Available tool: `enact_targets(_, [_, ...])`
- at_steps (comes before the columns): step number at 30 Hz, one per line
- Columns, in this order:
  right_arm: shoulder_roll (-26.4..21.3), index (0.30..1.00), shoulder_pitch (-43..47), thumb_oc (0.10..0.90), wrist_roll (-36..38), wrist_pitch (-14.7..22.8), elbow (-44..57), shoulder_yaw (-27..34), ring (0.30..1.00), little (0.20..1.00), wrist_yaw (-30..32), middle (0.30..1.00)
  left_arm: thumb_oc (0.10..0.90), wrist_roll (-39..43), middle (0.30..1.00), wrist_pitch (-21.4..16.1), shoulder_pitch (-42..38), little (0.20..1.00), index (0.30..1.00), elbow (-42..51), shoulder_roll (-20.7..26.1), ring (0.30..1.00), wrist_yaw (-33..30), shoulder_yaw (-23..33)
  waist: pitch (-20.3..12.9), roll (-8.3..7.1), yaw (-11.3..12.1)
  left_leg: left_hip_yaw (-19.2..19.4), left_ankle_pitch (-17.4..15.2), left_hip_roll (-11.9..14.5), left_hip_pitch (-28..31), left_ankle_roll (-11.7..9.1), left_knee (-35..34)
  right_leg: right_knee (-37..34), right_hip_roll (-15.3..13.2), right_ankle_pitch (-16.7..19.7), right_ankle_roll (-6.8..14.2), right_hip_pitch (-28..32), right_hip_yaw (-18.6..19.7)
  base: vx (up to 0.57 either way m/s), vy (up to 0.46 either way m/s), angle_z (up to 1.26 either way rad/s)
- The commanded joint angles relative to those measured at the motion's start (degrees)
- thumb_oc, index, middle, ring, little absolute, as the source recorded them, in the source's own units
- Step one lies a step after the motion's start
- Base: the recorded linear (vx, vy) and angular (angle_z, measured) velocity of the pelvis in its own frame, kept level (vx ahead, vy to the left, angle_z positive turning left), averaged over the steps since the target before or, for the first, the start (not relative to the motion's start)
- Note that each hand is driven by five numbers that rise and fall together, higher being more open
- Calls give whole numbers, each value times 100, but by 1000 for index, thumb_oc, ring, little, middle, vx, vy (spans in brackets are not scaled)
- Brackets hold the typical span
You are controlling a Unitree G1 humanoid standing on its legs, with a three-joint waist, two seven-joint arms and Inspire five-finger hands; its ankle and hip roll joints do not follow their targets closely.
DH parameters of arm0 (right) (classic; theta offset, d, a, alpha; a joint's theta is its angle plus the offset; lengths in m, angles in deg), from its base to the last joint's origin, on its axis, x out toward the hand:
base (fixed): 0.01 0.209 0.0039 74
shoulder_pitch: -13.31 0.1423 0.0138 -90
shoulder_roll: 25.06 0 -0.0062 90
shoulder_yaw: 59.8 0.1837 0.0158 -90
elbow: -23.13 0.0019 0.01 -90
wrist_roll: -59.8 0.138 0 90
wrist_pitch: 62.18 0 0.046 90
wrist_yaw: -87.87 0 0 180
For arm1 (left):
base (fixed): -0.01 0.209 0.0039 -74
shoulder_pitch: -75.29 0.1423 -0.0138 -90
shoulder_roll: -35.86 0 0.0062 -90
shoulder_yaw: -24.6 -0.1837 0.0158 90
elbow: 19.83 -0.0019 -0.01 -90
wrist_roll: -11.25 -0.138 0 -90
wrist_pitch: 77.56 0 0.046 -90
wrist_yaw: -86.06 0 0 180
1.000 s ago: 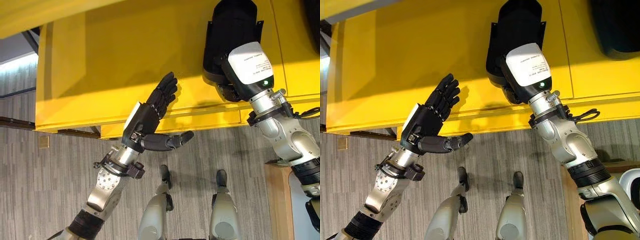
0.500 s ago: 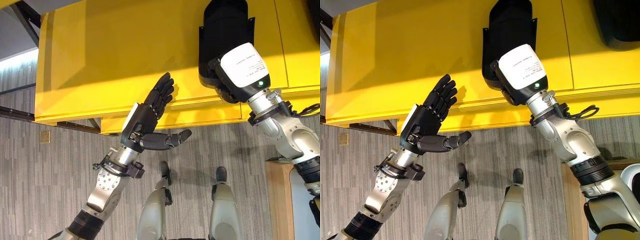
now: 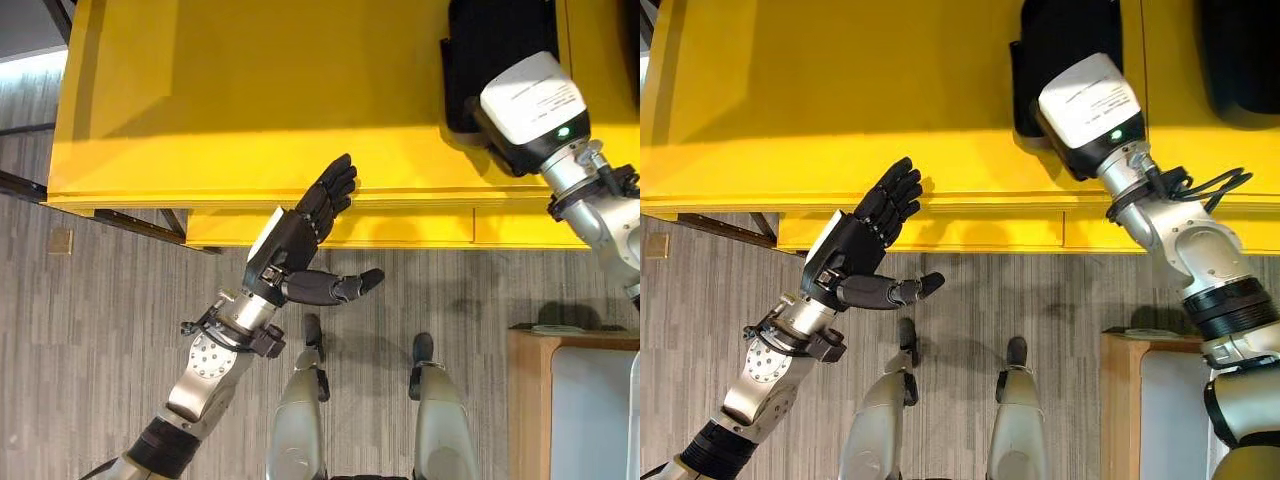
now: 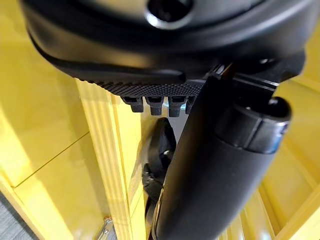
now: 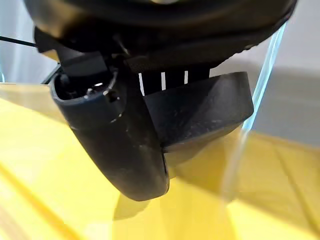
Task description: Move parts from the plastic box to the shelf.
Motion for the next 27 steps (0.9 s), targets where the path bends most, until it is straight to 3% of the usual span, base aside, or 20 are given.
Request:
enact_targets(1, [-219, 300, 1181, 400, 308, -210, 233, 50, 300, 300, 581, 300, 900, 69, 1000, -449, -114, 1000, 1000, 630, 223, 1000, 183, 375, -294, -238, 81, 225, -850, 128, 284, -63, 488, 105, 290, -341, -256, 58, 293, 32, -126, 0])
enact_targets(11, [-428, 300, 1172, 400, 713, -341, 204, 132, 300, 300, 628, 300, 900, 168, 1000, -397, 19, 1000, 1000, 590, 270, 1000, 393, 509, -316, -325, 222, 68, -726, 257, 202, -120, 519, 464, 401, -592, -343, 29, 119, 45, -80, 6])
enact_targets(17, [-370, 300, 1035, 400, 766, -221, 209, 219, 300, 300, 621, 300, 900, 183, 1000, -422, 134, 1000, 1000, 522, 276, 1000, 519, 580, -345, -403, 315, -19, -718, 272, 168, -125, 596, 813, 422, -799, -389, -32, 46, 69, -70, 0])
enact_targets(27, [-142, 300, 1215, 400, 560, -123, -163, 152, 300, 300, 1130, 300, 900, 129, 1000, -525, 95, 1000, 1000, 451, 257, 1000, 599, 536, -273, -330, 425, -125, -697, 187, -12, -95, 727, 1218, 427, -976, -456, -231, 10, 14, -22, 2])
